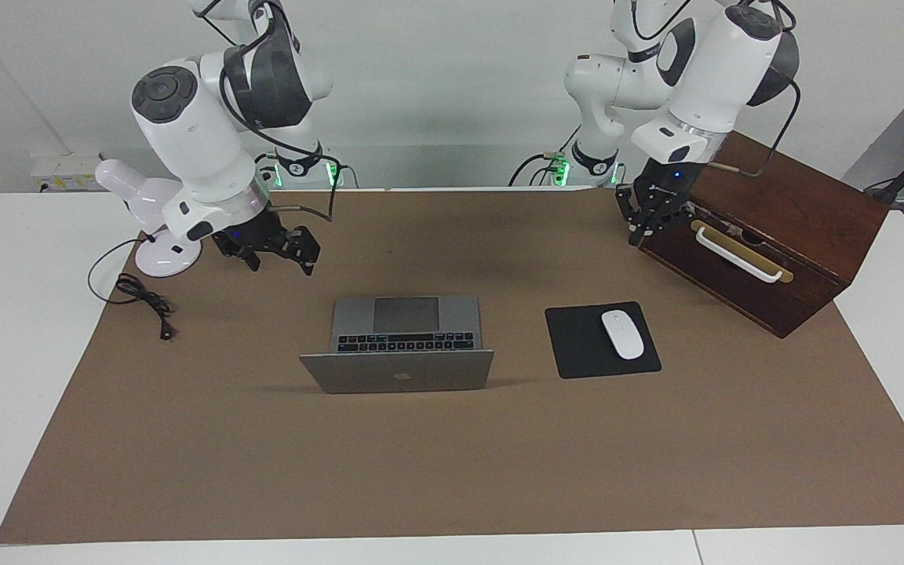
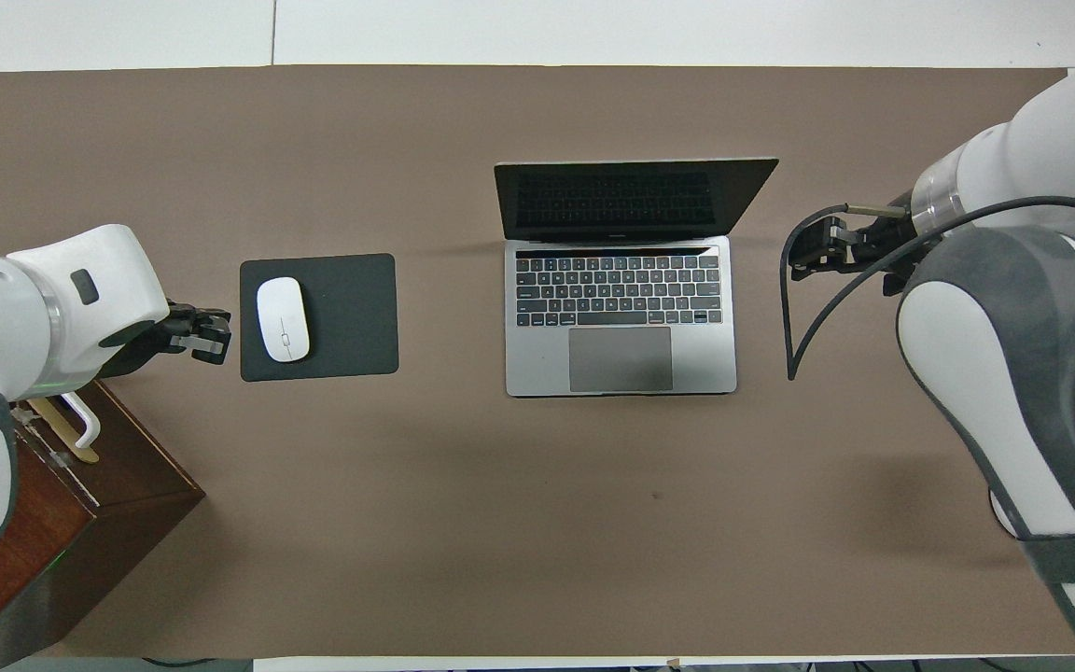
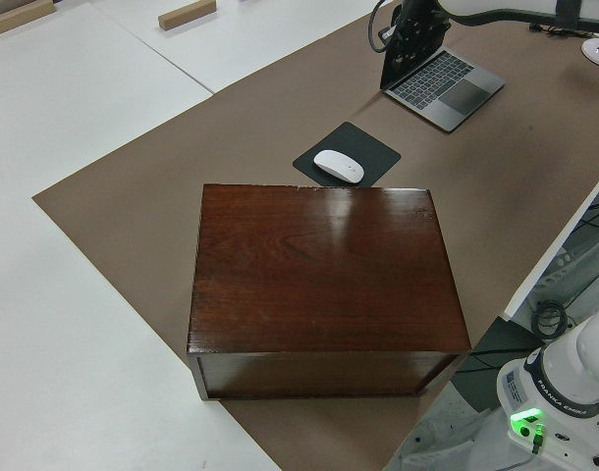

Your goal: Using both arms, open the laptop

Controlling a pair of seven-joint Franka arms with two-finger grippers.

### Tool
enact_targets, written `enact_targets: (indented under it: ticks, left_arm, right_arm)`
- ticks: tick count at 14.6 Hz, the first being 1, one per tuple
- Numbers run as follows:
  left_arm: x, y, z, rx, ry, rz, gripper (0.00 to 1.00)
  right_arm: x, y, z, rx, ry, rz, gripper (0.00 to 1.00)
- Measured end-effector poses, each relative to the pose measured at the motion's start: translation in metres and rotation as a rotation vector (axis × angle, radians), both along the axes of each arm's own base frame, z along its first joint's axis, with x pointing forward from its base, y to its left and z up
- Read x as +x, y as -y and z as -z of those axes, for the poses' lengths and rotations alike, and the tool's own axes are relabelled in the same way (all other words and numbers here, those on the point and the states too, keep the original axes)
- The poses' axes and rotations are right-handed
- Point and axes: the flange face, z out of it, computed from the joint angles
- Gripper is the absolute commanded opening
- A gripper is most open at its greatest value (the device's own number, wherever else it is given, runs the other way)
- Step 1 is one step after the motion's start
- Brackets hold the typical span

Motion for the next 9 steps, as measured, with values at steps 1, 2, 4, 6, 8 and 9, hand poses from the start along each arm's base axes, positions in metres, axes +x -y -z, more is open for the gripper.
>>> enact_targets:
  ticks: [1,2,4,6,8,9]
  left_arm:
    - [0.001,-0.009,-0.005,0.009,-0.009,-0.014,0.0]
    - [0.003,-0.021,-0.008,0.012,-0.015,-0.035,0.06]
    - [0.006,-0.049,-0.008,0.017,-0.031,-0.088,0.2]
    - [0.007,-0.077,-0.005,0.02,-0.059,-0.138,0.61]
    - [0.008,-0.098,-0.005,0.019,-0.064,-0.178,1.0]
    - [0.008,-0.107,-0.005,0.019,-0.064,-0.195,1.0]
  right_arm:
    - [-0.001,0.006,-0.003,0.001,0.003,-0.016,1.0]
    - [-0.002,0.014,-0.006,0.0,0.002,-0.032,1.0]
    - [-0.006,0.027,-0.014,-0.005,0.002,-0.053,1.0]
    - [-0.013,0.032,-0.023,-0.041,0.0,-0.065,1.0]
    - [-0.021,0.035,-0.033,-0.079,-0.007,-0.104,1.0]
    - [-0.024,0.036,-0.035,-0.083,-0.011,-0.133,1.0]
